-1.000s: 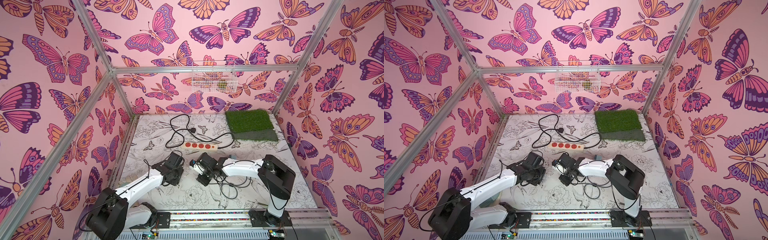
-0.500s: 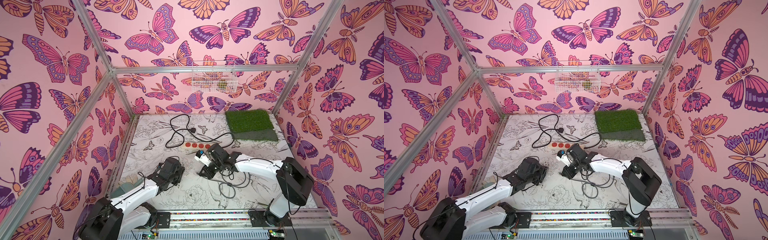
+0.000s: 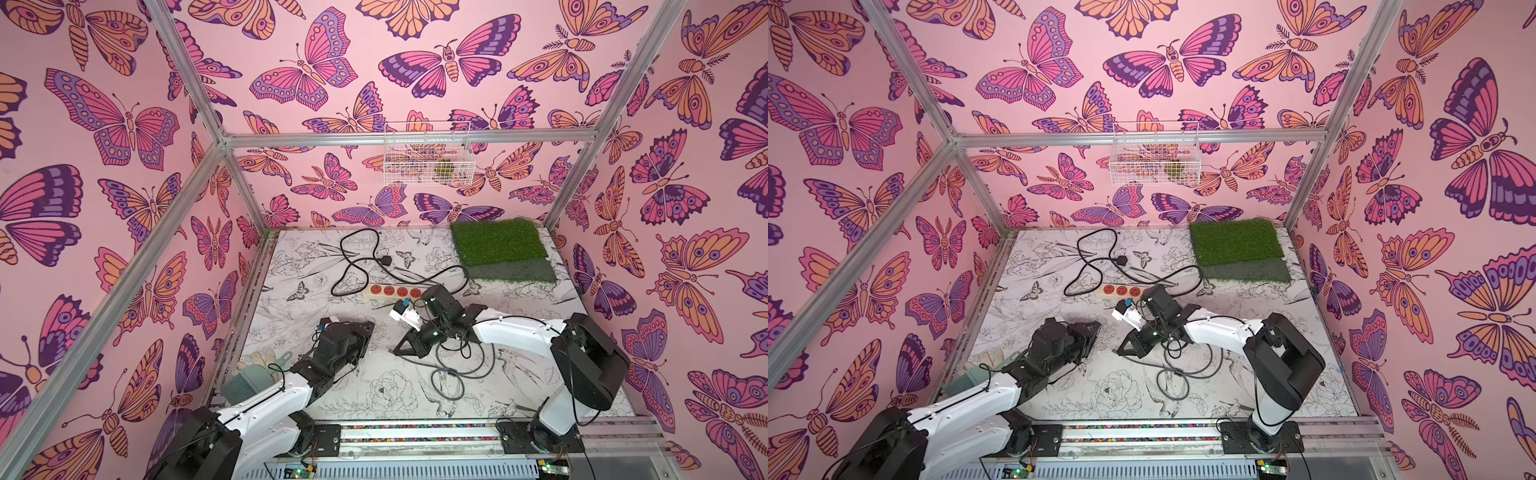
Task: Charge mp3
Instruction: Pick up the charging cable from the center of the board, then insert the charging cable into the MP3 player.
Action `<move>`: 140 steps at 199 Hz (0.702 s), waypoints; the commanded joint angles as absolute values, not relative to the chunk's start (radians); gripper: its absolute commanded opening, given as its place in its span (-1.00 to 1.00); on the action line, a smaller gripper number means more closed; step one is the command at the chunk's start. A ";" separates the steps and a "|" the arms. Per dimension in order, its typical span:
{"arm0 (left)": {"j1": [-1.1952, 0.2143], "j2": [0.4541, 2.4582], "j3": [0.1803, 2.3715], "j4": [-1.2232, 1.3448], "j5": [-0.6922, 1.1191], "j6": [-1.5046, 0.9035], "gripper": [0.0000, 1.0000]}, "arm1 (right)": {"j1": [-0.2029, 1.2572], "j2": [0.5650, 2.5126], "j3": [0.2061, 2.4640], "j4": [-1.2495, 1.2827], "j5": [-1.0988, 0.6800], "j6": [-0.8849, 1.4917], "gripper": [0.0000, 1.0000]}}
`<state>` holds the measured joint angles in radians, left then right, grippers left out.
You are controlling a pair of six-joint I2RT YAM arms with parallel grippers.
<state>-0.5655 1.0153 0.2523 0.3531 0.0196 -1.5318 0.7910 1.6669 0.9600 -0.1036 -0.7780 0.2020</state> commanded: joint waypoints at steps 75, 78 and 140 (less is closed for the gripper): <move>-0.583 1.049 0.168 0.757 0.062 -1.470 -1.00 | 0.714 1.744 0.950 0.136 -0.972 0.345 -1.00; -0.583 1.046 0.166 0.759 0.063 -1.468 -1.00 | 0.712 1.745 0.950 0.141 -0.975 0.348 -1.00; -0.605 1.048 0.127 0.838 0.063 -1.442 -1.00 | 0.693 1.795 0.967 0.234 -1.014 0.416 -1.00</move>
<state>-0.5934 1.0447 0.1524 0.7677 0.0544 -1.4803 0.7006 1.7763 0.9573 0.1696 -0.9695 0.3744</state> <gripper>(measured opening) 0.424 0.088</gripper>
